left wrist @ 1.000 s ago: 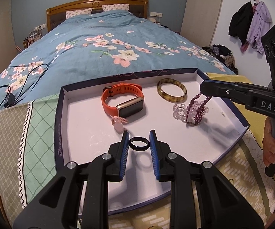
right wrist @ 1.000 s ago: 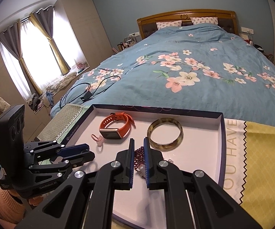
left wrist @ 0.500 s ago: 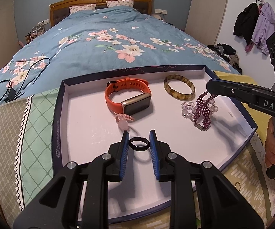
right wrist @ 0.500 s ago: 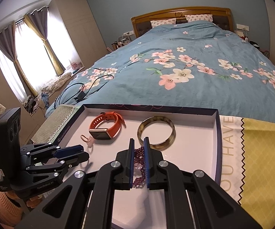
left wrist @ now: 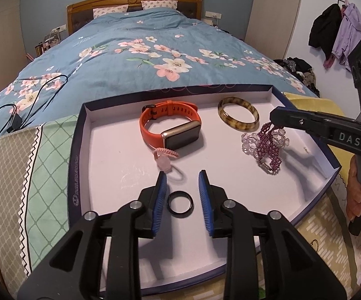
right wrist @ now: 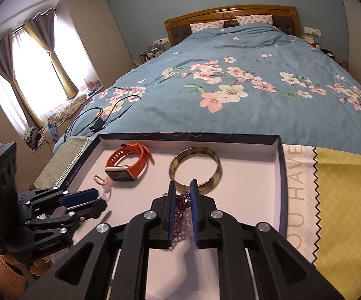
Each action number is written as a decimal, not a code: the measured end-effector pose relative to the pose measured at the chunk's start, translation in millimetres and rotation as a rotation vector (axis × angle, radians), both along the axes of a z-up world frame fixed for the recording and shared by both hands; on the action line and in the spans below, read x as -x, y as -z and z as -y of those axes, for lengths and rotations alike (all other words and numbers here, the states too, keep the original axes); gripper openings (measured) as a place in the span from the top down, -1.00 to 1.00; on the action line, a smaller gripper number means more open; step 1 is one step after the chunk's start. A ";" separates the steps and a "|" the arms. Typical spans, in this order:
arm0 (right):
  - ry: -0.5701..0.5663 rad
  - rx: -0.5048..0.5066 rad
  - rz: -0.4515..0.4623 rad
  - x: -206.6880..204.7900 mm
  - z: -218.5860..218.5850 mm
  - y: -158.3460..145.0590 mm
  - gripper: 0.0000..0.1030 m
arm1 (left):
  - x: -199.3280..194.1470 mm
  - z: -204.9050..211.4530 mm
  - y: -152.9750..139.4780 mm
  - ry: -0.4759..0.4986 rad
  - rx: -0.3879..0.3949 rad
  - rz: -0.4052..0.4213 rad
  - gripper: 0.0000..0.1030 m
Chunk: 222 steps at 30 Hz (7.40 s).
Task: Organize jewelry
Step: 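Lower the red necklace into the box and open the right tool while the left tool releases the black ring, then grasp the green-stone ring with the left tool while the right tool grasps the gold green-stone ring, then carry both green-stone rings over the box with both tools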
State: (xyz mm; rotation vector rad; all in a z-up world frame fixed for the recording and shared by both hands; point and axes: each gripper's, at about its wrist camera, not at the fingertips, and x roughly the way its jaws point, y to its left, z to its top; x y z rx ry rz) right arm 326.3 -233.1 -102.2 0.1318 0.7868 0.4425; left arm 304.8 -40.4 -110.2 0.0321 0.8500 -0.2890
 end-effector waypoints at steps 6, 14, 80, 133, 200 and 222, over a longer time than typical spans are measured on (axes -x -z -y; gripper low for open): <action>0.043 -0.001 0.017 5.0 9.3 -5.5 0.63 | 16.1 -6.2 -18.3 -0.003 0.002 0.057 0.23; 0.041 -0.018 0.087 33.6 20.2 -27.9 0.42 | 57.8 -33.4 -50.3 0.007 0.067 0.132 0.14; -0.168 0.052 -0.024 162.6 -21.8 17.0 0.86 | 138.2 10.3 -2.0 0.206 0.054 -0.037 0.64; -0.128 0.025 0.092 140.3 -12.3 -15.7 0.85 | 138.4 -0.5 -49.1 0.162 0.114 0.111 0.65; -0.122 0.107 0.065 63.2 -14.0 -9.8 0.86 | 60.6 7.5 -43.3 0.078 0.085 0.094 0.65; -0.131 0.174 0.040 45.7 -23.0 3.1 0.86 | 42.3 15.3 -29.8 0.065 0.064 0.064 0.65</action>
